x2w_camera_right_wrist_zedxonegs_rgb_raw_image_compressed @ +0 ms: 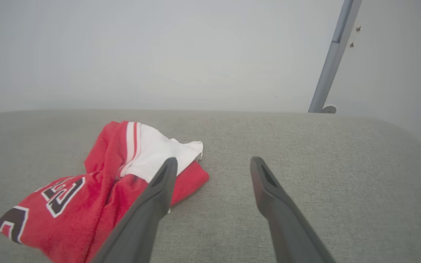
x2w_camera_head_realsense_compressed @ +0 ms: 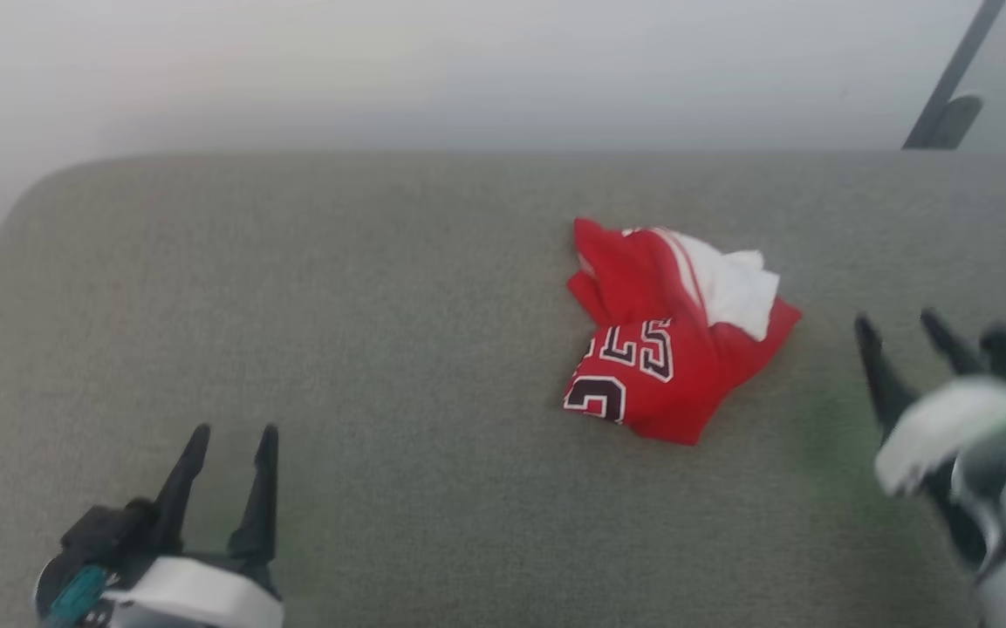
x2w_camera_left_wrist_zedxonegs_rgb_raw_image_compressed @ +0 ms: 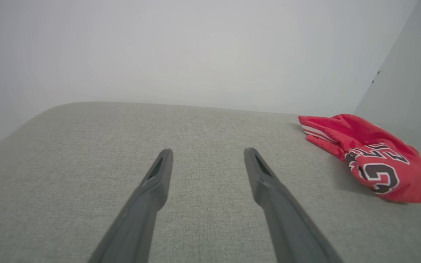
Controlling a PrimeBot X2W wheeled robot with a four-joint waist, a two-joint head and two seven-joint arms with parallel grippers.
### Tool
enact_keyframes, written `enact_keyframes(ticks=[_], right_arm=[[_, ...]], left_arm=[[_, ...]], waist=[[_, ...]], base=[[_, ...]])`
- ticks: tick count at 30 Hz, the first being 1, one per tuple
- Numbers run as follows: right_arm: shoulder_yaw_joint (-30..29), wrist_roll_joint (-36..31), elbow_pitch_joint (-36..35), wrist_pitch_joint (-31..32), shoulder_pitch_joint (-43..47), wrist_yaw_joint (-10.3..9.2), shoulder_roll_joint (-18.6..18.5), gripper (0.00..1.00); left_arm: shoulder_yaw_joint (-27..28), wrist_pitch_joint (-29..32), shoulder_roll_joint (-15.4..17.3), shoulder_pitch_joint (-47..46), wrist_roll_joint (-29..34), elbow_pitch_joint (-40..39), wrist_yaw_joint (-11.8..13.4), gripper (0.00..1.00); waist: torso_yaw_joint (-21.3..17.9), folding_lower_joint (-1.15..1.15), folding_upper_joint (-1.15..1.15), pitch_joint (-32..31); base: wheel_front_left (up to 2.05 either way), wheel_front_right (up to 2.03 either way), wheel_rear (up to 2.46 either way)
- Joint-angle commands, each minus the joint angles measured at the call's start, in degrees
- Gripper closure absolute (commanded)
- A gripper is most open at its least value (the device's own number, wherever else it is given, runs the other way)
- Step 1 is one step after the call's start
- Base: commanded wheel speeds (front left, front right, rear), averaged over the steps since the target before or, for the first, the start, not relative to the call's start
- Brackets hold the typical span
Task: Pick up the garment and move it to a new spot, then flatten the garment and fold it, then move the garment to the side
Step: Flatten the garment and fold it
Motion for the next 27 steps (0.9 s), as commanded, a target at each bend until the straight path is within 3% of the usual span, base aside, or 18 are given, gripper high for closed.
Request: enact_keyframes(ticks=[1,10,19,27], right_arm=[[0.8,-0.4,0.5,3.8,-3.5,0.0,-1.4,0.0],[7.9,6.9,7.9,36.4,-24.6,0.0,-9.6,0.0],[12.6,9.9,14.0,52.7,-35.3,0.0,-13.9,0.0],[15.9,9.8,16.8,56.3,-39.1,0.0,-14.7,0.0]], left_arm=[[-0.6,-0.3,-0.5,-1.5,-0.2,-0.2,-0.2,0.0],[-4.8,-0.3,-3.0,-7.3,-1.7,1.6,-0.1,0.0],[-7.3,-0.3,-4.5,-10.6,-3.5,2.7,-0.2,0.0],[-7.8,-0.3,-5.1,-12.3,-3.9,2.4,-0.2,0.0]], waist=[[1.0,0.0,0.0,2.4],[5.7,0.0,0.0,11.4],[9.7,0.0,0.0,17.1],[10.6,0.0,0.0,20.9]], base=[[0.0,0.0,0.0],[0.0,0.0,0.0],[0.0,0.0,0.0],[0.0,0.0,0.0]])
